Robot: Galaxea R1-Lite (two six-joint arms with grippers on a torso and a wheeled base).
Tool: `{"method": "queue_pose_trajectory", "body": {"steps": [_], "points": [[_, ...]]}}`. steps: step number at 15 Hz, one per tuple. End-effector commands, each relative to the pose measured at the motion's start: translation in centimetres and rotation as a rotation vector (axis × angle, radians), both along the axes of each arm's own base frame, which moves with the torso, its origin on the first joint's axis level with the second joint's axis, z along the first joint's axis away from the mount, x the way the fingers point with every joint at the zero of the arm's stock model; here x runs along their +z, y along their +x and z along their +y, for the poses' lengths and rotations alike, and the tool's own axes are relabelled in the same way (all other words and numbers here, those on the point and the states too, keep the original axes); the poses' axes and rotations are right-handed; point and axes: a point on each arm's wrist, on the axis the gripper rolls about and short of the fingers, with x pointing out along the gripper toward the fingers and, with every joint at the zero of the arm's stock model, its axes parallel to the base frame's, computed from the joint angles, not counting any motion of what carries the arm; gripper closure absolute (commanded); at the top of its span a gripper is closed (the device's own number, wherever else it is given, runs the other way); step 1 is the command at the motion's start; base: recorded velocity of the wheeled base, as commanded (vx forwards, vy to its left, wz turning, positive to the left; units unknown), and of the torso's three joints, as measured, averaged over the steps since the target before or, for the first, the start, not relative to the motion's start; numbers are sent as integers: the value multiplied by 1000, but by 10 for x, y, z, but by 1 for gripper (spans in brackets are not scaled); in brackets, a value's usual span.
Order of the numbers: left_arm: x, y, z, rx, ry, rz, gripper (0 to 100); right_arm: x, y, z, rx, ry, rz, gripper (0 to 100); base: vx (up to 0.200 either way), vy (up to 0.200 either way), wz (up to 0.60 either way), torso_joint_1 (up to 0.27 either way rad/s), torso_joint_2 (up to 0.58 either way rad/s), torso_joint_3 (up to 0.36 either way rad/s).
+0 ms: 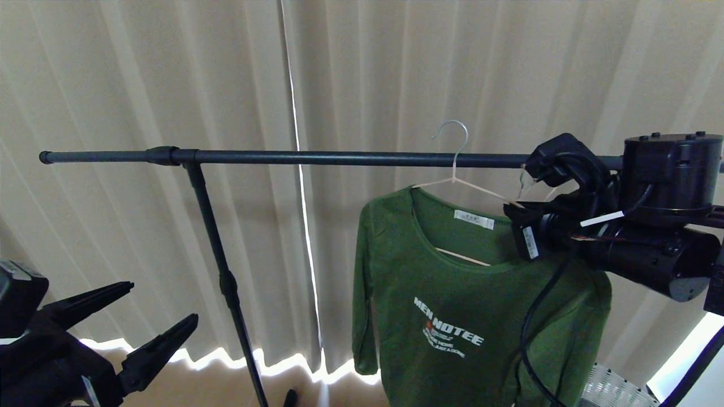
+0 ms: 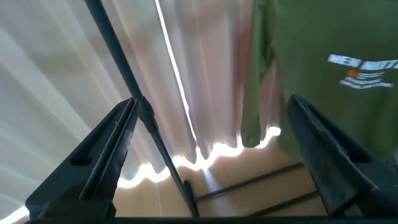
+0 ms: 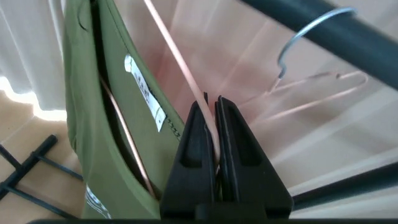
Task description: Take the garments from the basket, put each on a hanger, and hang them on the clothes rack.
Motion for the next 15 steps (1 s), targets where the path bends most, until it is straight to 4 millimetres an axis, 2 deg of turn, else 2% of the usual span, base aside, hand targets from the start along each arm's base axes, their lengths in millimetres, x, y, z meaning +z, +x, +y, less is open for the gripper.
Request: {"method": "queue_pose_trajectory", "body": {"steps": [1, 15], "points": [[-2, 0, -2, -19, 2, 10, 0, -6, 3, 5, 9, -12, 19, 100, 0, 0, 0, 0, 0, 0], [-2, 1, -3, -19, 2, 12, 0, -6, -16, 29, 102, -40, 34, 100, 0, 0, 0, 0, 0, 0]]}}
